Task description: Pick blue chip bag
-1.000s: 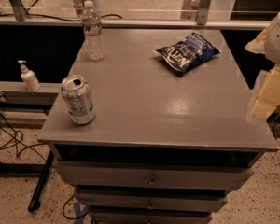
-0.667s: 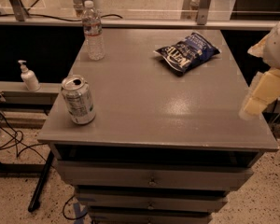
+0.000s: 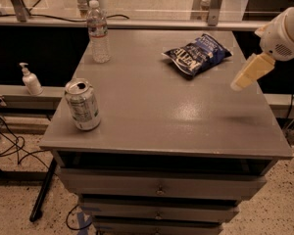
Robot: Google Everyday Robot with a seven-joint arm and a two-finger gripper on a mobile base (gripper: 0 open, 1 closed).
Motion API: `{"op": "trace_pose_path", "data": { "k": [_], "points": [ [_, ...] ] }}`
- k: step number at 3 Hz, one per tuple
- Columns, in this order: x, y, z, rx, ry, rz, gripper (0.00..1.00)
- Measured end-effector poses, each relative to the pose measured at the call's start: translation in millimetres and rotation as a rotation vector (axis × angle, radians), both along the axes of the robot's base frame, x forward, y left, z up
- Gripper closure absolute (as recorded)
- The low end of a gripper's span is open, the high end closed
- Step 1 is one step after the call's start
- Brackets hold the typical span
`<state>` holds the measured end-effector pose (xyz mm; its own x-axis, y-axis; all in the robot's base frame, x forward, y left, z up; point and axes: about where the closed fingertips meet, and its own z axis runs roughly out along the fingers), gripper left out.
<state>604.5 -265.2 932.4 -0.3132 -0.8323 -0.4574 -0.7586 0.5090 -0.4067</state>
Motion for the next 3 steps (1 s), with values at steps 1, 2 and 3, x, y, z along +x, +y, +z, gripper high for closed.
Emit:
{"op": "trace_pose_path", "data": {
  "k": [1, 2, 3],
  "points": [
    [65, -1, -5, 0.092, -0.069, -0.041, 0.0],
    [117, -6, -23, 0.204, -0.067, -0.101, 0.0],
    [156, -5, -49, 0.32, -0.037, -0.159, 0.0]
  ]
}}
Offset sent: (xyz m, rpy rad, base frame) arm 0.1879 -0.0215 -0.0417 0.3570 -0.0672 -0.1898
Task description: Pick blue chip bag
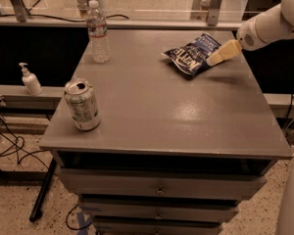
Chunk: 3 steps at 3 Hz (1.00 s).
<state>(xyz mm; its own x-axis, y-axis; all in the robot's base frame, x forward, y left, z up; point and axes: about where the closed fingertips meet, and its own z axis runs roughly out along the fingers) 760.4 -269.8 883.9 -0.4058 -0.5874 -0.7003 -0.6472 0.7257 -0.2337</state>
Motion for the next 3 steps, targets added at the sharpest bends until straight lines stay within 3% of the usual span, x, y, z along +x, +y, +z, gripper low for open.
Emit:
{"op": "trace_pose_path", "data": {
  "k": [1, 2, 3],
  "points": [
    [27, 9, -20, 0.096, 0.023, -0.027, 0.0],
    [41, 21, -32, 0.165, 0.05, -0.025, 0.15],
    [45, 25, -34, 0.198, 0.075, -0.023, 0.38]
  ]
}}
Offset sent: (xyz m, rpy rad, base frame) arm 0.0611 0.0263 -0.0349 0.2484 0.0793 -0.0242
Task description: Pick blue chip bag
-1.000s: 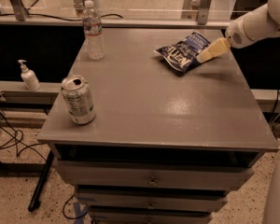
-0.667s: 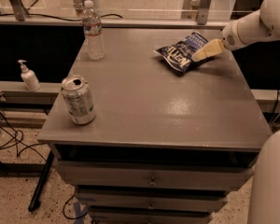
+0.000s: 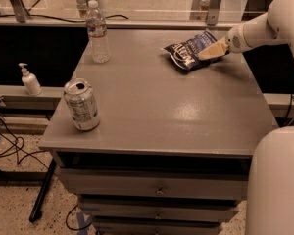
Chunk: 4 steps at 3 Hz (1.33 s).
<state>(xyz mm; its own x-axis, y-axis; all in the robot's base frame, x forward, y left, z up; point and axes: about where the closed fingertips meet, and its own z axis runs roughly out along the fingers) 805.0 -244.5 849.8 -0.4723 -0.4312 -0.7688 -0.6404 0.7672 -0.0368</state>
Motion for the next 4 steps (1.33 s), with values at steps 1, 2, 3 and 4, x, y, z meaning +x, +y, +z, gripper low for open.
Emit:
{"op": "trace_pose_path", "data": {
  "k": [1, 2, 3, 4],
  "points": [
    [-5, 5, 9, 0.022, 0.018, 0.019, 0.61],
    [-25, 19, 35, 0.04, 0.007, 0.095, 0.85],
    [-59, 38, 61, 0.093, 0.002, 0.187, 1.0],
    [-96, 53, 90, 0.163, -0.017, 0.248, 1.0]
  ]
}}
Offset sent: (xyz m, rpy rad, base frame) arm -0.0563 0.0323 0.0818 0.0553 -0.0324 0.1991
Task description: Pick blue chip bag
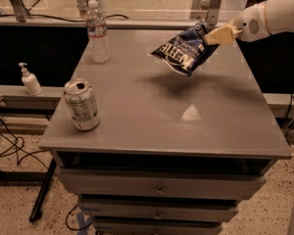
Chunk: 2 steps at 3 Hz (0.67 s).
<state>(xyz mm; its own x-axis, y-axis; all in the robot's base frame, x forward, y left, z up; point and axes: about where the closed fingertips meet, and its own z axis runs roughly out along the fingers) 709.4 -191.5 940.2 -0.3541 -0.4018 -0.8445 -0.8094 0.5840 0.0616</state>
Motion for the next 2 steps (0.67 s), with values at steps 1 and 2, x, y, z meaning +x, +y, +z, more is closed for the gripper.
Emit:
{"op": "trace_pose_path", "data": {
  "k": [1, 2],
  "points": [
    [-28.3, 4.6, 30.4, 0.05, -0.046, 0.012, 1.0],
    [-31.2, 5.4, 31.1, 0.053, -0.045, 0.013, 1.0]
  ]
}}
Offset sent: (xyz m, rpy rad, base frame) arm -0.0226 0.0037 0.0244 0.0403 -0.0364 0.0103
